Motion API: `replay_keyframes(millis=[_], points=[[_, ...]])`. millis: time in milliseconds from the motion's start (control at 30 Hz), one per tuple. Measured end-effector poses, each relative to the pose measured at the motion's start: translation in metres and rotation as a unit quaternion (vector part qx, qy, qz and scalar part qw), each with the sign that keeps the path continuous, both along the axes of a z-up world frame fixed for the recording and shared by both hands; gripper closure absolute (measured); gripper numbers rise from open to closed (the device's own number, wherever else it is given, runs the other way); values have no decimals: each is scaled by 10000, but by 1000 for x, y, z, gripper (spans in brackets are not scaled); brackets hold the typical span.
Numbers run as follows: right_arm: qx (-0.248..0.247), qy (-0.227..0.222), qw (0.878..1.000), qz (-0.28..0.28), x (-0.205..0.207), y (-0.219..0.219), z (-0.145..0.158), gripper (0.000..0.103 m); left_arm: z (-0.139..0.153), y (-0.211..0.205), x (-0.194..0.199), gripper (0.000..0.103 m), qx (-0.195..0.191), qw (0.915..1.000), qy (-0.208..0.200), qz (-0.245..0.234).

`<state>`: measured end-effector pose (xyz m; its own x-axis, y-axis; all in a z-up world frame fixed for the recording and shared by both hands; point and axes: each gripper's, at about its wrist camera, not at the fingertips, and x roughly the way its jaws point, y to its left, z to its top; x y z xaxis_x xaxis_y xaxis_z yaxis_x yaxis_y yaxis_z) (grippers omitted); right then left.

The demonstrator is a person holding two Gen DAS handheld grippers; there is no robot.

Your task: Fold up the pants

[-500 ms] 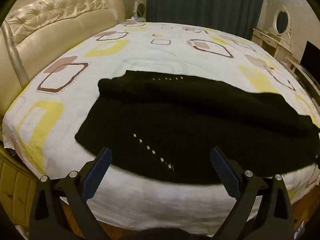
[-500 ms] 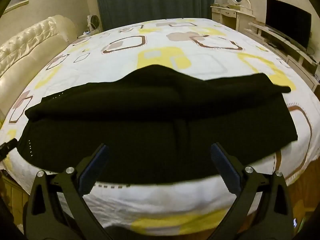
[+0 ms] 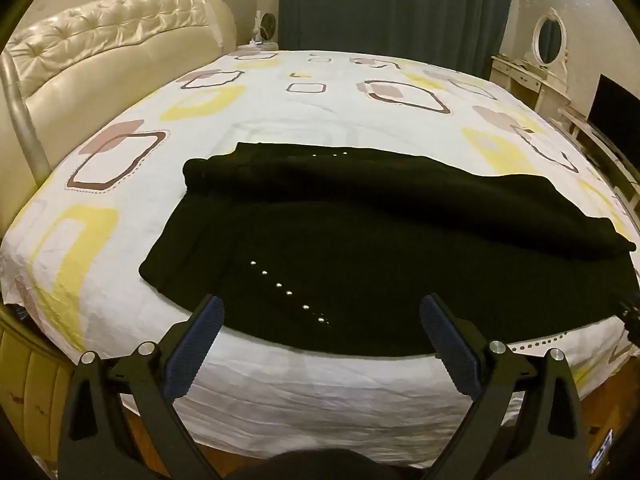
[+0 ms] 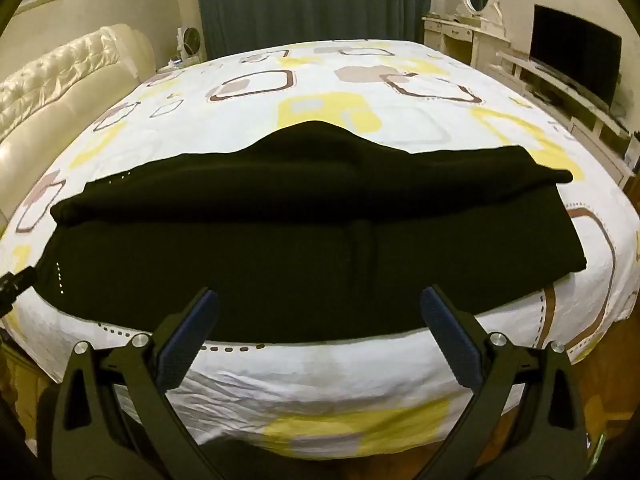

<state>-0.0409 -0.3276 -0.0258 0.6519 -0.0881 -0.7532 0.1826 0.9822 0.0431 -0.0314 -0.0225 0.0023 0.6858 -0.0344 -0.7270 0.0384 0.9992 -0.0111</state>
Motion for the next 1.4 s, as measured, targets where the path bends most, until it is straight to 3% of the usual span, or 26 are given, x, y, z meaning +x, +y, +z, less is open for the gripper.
replay_keyframes(millis=[433, 1400], points=[[-42, 48, 9999, 122, -1, 10, -4, 2, -4, 9, 17, 5, -181, 9996, 170, -93], [-7, 94, 9998, 149, 0, 13, -10, 2, -5, 3, 15, 5, -150, 9995, 118, -241]])
